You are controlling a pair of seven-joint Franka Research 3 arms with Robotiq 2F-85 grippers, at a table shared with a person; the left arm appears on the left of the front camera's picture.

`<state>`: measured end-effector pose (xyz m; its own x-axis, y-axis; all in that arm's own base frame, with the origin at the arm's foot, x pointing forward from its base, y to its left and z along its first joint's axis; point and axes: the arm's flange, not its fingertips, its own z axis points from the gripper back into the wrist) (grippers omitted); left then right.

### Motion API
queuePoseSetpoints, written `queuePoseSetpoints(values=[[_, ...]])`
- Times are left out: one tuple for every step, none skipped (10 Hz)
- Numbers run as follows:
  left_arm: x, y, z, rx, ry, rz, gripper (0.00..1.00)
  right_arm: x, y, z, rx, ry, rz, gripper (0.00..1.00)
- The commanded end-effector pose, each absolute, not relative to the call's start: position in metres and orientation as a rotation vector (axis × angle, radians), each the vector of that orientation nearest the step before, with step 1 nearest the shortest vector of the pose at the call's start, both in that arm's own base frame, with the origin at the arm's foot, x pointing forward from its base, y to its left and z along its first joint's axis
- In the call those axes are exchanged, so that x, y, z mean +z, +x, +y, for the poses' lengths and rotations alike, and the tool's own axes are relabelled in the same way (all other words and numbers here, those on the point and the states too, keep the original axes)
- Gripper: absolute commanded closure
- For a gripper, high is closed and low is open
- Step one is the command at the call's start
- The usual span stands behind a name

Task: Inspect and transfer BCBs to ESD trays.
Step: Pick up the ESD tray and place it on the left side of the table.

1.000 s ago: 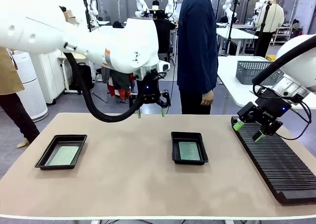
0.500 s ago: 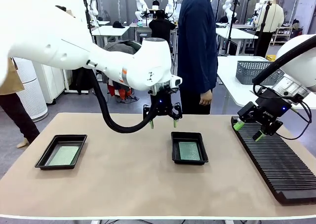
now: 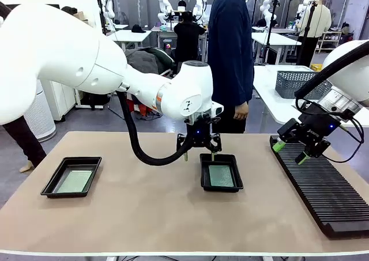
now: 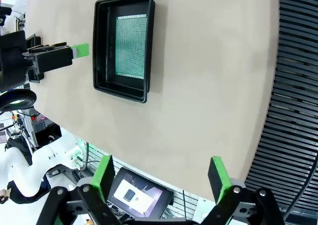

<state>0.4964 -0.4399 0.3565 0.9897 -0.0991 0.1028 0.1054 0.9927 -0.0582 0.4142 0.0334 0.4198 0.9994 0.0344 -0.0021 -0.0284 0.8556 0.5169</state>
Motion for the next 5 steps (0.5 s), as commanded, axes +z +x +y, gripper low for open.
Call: queuePoseSetpoints(values=[[0.346,0.498,-0.444,-0.088,-0.04,-0.134,0.0,0.418,0.417,0.035,0.008,0.538,0.002,0.0],[0.341,0.5,-0.446,-0.095,-0.042,-0.135,0.0,0.418,0.417,0.035,0.008,0.538,0.002,0.0],[0.336,0.502,-0.447,-0.102,-0.038,-0.135,0.0,0.418,0.417,0.035,0.008,0.538,0.002,0.0],[0.33,0.504,-0.45,-0.102,-0.033,-0.131,0.0,0.418,0.417,0.035,0.008,0.538,0.002,0.0],[0.324,0.505,-0.452,-0.104,-0.033,-0.127,0.0,0.418,0.417,0.035,0.008,0.538,0.002,0.0]])
